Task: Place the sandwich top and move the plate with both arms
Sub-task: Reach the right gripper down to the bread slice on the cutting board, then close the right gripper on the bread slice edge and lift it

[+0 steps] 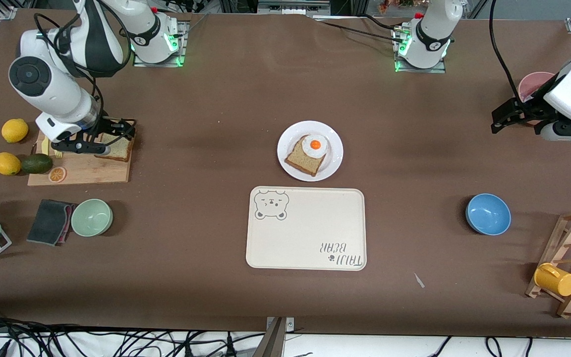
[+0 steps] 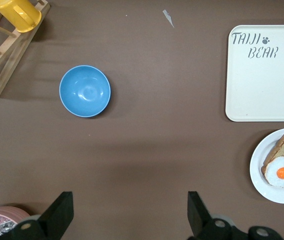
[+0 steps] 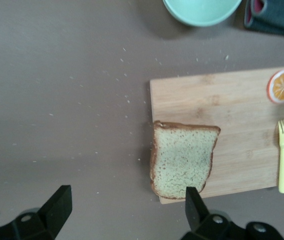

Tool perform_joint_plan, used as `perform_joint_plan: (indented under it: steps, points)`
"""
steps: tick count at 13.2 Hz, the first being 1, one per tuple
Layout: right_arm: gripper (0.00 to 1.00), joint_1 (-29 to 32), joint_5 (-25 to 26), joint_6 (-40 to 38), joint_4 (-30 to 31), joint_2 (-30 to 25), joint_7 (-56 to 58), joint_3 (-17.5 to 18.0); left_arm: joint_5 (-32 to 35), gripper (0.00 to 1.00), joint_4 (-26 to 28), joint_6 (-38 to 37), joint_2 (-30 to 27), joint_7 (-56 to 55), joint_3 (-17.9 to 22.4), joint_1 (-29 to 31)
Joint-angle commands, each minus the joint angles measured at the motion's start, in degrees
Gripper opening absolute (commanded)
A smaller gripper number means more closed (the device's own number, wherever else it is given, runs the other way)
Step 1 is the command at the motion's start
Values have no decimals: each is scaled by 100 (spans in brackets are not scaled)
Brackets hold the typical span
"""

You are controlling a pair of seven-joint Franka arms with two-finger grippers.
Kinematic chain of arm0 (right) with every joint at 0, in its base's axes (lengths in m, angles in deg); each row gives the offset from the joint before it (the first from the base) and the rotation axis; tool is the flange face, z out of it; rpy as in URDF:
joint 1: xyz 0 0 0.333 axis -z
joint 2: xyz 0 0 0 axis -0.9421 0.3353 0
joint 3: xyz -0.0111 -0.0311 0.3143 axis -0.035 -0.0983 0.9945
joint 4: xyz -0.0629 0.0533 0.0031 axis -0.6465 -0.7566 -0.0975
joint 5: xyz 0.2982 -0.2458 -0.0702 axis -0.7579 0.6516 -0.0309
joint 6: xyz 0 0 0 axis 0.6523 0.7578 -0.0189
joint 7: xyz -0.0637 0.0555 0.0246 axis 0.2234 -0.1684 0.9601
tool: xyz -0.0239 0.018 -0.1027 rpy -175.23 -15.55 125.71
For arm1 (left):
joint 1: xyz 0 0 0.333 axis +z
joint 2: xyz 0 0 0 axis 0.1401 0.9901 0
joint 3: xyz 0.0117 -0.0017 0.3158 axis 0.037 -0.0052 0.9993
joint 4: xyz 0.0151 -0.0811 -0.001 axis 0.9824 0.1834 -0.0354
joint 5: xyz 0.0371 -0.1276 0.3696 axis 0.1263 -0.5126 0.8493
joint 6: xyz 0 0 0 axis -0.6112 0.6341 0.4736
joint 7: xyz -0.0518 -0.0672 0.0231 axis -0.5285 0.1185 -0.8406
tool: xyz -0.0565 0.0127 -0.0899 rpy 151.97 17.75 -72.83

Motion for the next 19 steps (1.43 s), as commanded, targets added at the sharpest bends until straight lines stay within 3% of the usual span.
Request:
perform_joint_plan:
  steps: [1, 6, 10, 14, 19]
  points:
    - [100, 46, 516, 226, 195, 243, -632, 73, -87, 100, -101, -90, 29, 39, -14, 38]
    - [99, 19, 1678, 288, 195, 1113, -1468, 108, -87, 100, -101, -90, 29, 39, -14, 47]
    - [95, 19, 1863, 438, 169, 1518, -1856, 108, -87, 100, -101, -91, 29, 39, -6, 38]
    - [87, -7, 2400, 578, 169, 1844, -2436, 108, -87, 100, -101, -91, 29, 39, -14, 47]
    - [83, -7, 2427, 613, 160, 2063, -2716, 108, -87, 100, -101, -90, 29, 39, -6, 47]
